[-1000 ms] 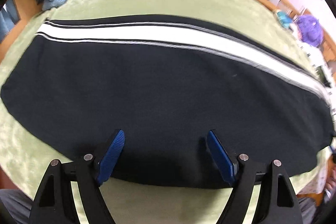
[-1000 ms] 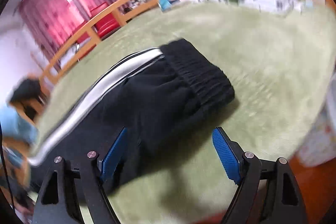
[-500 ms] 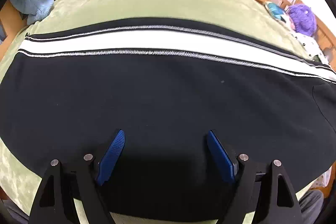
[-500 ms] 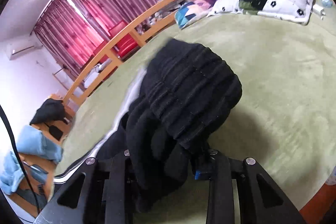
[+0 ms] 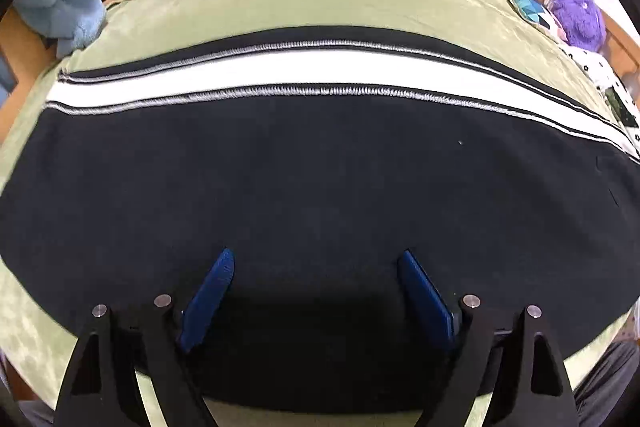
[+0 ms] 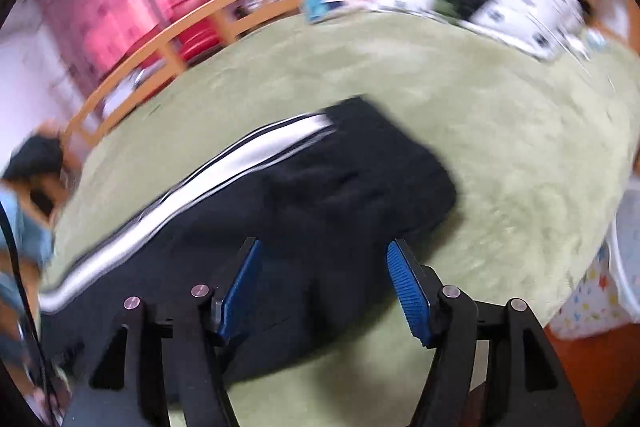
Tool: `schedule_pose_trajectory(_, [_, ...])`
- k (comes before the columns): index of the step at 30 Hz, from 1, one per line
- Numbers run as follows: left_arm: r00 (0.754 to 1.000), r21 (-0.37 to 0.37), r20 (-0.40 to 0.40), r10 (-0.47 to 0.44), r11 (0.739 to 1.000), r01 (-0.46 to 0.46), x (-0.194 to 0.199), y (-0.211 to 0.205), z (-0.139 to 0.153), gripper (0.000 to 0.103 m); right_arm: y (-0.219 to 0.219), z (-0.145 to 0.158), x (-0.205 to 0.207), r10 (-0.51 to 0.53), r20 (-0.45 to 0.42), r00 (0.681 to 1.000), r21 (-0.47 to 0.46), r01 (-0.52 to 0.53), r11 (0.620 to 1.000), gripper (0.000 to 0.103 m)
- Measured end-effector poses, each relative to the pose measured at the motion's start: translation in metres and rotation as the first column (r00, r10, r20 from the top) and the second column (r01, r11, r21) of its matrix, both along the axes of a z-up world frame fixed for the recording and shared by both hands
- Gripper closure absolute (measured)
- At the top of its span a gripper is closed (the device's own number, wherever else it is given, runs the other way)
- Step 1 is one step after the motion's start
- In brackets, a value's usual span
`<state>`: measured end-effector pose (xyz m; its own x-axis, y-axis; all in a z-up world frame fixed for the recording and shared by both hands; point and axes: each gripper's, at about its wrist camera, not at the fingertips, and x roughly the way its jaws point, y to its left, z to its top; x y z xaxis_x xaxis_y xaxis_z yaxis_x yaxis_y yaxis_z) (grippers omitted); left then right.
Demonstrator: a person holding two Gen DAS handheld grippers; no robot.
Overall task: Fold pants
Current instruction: 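Close the left tool on the stacked leg cuffs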
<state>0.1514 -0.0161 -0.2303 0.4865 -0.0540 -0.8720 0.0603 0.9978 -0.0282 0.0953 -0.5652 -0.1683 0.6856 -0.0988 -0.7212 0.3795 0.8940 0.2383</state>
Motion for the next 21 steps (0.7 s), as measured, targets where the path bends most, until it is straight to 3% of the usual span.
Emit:
schedule_pose_trajectory(3, [0.999,-0.027,0.024,0.036,0.999,-0.035,-0.003,0.025,0.012,0.019,0.051,0.003,0.01,0.1,0.005,0.995,-0.031,-0.099,0.995,0.038])
schedule_pose_trajectory(7, [0.989,-0.153,0.026,0.146,0.978,-0.14,-0.012,0.085,0.022,0.019,0.115,-0.006,0.017,0.209,-0.024,0.978,-0.031,-0.21,0.977,0.037])
schedule_pose_trajectory(10, [0.963,-0.214,0.061,0.264,0.946,-0.245,-0.03,0.136,0.028,0.021,0.153,-0.039,0.046,0.273,-0.156,0.949,-0.007,-0.278,0.961,0.034])
schedule_pose_trajectory(12, [0.932,-0.249,0.087,0.353,0.913,-0.323,-0.043,0.176,0.03,0.021,0.166,-0.061,0.058,0.255,-0.245,0.935,-0.015,-0.266,0.964,0.034])
schedule_pose_trajectory(15, [0.898,-0.298,0.036,0.438,0.863,-0.409,-0.048,0.222,0.017,0.021,0.182,-0.058,0.064,0.242,-0.256,0.936,-0.103,-0.275,0.956,0.032])
schedule_pose_trajectory(18, [0.882,-0.365,-0.012,0.471,0.819,-0.443,-0.047,0.247,0.005,0.021,0.177,-0.052,0.064,0.202,-0.217,0.955,-0.021,-0.212,0.977,0.032])
schedule_pose_trajectory(21, [0.873,-0.39,-0.03,0.486,0.799,-0.458,-0.046,0.259,0.0,0.021,0.173,-0.046,0.059,0.166,-0.185,0.969,0.031,-0.163,0.986,0.032])
